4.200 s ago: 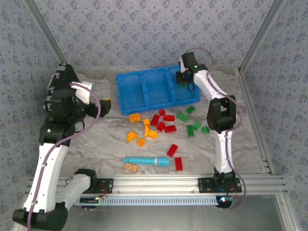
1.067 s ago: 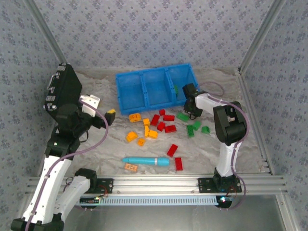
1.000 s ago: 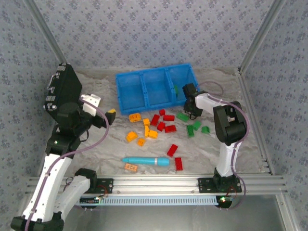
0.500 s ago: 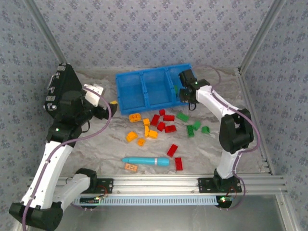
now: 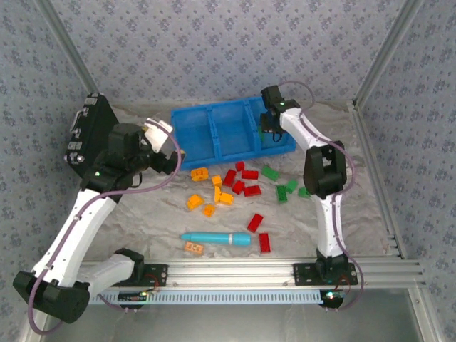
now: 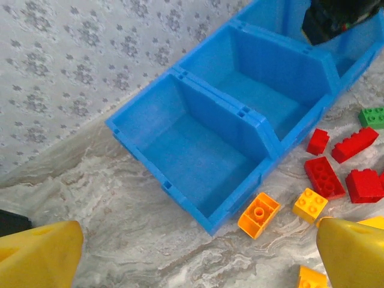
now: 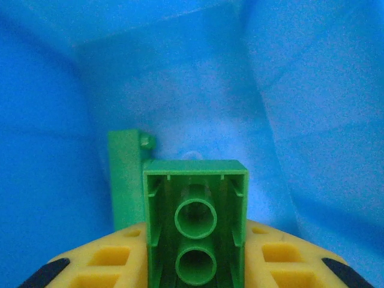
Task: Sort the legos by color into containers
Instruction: Place the lego in the container, then pick up the lego from the middle-right of the table.
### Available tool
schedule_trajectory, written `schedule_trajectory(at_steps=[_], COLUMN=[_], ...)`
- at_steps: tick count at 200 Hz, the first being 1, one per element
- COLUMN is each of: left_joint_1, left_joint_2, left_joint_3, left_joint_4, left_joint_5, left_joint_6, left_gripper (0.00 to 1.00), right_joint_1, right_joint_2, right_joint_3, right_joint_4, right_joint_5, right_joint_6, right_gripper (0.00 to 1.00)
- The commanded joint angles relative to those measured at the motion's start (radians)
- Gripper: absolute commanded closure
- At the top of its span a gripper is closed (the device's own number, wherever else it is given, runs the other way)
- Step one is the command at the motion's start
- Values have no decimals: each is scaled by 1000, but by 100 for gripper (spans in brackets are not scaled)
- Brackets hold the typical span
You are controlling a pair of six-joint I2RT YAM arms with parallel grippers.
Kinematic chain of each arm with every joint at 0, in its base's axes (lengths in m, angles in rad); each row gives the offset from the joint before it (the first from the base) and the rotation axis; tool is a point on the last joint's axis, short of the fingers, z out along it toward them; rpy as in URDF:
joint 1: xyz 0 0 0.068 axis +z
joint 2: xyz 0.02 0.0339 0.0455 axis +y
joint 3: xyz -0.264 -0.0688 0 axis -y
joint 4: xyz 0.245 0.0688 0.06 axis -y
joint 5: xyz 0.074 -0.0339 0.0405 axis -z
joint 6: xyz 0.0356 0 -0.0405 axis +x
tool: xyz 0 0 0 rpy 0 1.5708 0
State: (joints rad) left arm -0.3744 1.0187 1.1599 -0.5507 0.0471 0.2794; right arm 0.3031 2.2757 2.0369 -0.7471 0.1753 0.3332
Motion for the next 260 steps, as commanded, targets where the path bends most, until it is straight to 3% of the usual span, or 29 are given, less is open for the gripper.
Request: schedule_trajectory(at_steps=[1, 34, 65, 90, 113, 140, 161, 198, 260], left_joint_1=[-5, -7, -6, -8, -6, -6, -5, -6, -6], left_joint_2=[-48, -49, -35, -75, -121, -140, -142, -115, -38], left_joint_3=[70, 162, 249, 234, 225, 226, 241, 227, 177], left_joint_4=[-7, -85, -162, -137, -97, -32, -57, -61, -72], left_joint_5=[-19, -120, -108, -96, -125, -334, -224, -124, 110], left_joint_6=[-10, -54, -72, -78, -100, -246, -191, -194, -204], left_gripper=[0, 0, 0, 0, 0, 0, 0, 0, 0], right_joint_1=[-19, -44, -46, -41, -38, -29, -20, -16, 1], right_joint_2=[33, 6, -82, -211, -380, -596, -761, -983, -1050], right_joint_3=[71, 20, -84, -223, -402, -615, -781, -1021, -1238], right_joint_4=[-18, 49, 98, 127, 142, 177, 183, 150, 207], right_joint_5=[-47, -107, -140, -153, -140, -108, -109, -88, -131], right_joint_6=[-29, -41, -55, -56, -29, 8, 13, 104, 357], right_gripper=[58, 50, 49, 49, 44, 38, 34, 31, 32])
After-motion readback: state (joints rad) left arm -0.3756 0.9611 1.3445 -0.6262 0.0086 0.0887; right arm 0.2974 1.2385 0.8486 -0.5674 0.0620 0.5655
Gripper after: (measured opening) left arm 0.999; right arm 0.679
